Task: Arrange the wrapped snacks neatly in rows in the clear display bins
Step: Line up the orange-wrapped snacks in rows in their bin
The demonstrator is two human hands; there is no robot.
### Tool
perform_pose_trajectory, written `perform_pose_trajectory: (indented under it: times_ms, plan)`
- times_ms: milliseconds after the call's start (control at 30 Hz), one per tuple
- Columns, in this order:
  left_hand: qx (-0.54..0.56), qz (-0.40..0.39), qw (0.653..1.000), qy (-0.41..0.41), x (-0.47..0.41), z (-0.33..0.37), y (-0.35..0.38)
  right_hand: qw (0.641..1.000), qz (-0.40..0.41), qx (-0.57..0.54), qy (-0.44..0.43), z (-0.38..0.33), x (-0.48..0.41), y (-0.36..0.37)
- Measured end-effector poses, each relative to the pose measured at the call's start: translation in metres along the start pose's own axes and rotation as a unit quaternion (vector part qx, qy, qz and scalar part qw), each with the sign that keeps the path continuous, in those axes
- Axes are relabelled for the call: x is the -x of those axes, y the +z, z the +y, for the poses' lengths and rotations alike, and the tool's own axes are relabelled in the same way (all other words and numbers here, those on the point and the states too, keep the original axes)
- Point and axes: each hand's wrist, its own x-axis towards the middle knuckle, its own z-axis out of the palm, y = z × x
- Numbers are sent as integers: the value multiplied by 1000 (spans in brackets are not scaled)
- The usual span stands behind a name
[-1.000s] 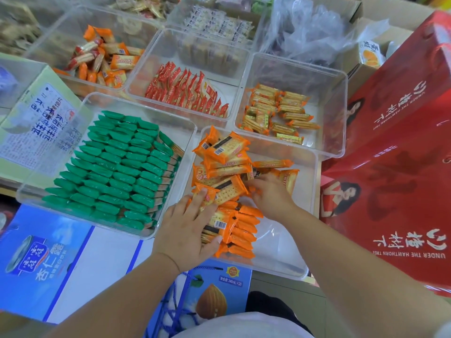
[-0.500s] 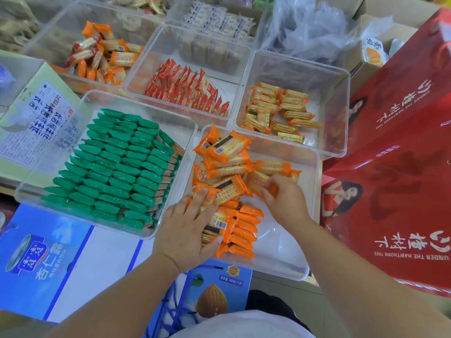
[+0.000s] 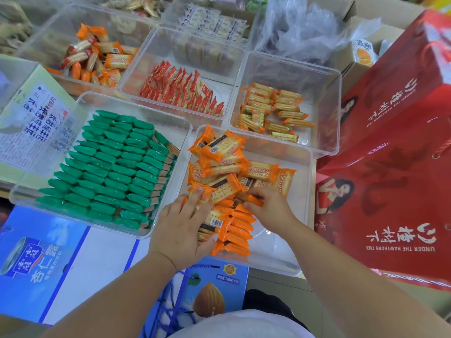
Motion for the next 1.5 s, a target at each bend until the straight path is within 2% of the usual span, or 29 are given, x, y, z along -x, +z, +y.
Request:
perform_pose_trajectory:
  times_ms: [200,333,467,567,633,667,733,800,867,1000,1133,1267,1500]
  plan:
    - [2,-4,1000,-1,0,0,0,988,-82,-98,86,-7,-5,8]
    - [4,2,1000,3,0,-2,2,985,-113,-97,83,-11,-7,9]
    - [-1,3,1000,3,-1,-3,4,983,-163,-53,66,-9,-10,5]
    - [-4,0,1000,3,0,-3,4,977,-201,59,32,-8,-18,-4]
    - [-5,2,1000,3,0,-3,4,978,-181,98,-5,-9,-25,-10]
    - [-4,4,1000,4,0,-3,4,984,-144,99,-23,-10,-29,-14]
    - [-4,3,1000,6,-1,-3,5,993,-18,104,-52,-13,-37,-20]
    - [-8,3,1000,7,-1,-3,5,978,117,154,-74,-16,-47,-27]
    - [-12,4,1000,8,-1,-3,5,955,167,231,-76,-15,-57,-31]
    - [-15,-1,1000,16,-1,-3,5,904,95,411,-72,-6,-72,-27]
    - [-14,-5,1000,17,-1,-4,5,882,72,462,-59,1,-80,-22]
    - [-9,-15,1000,14,-1,-3,4,915,33,403,-19,-1,-88,-19]
    - [-15,-10,1000,13,-1,-2,2,947,-31,319,-37,-2,-100,-35]
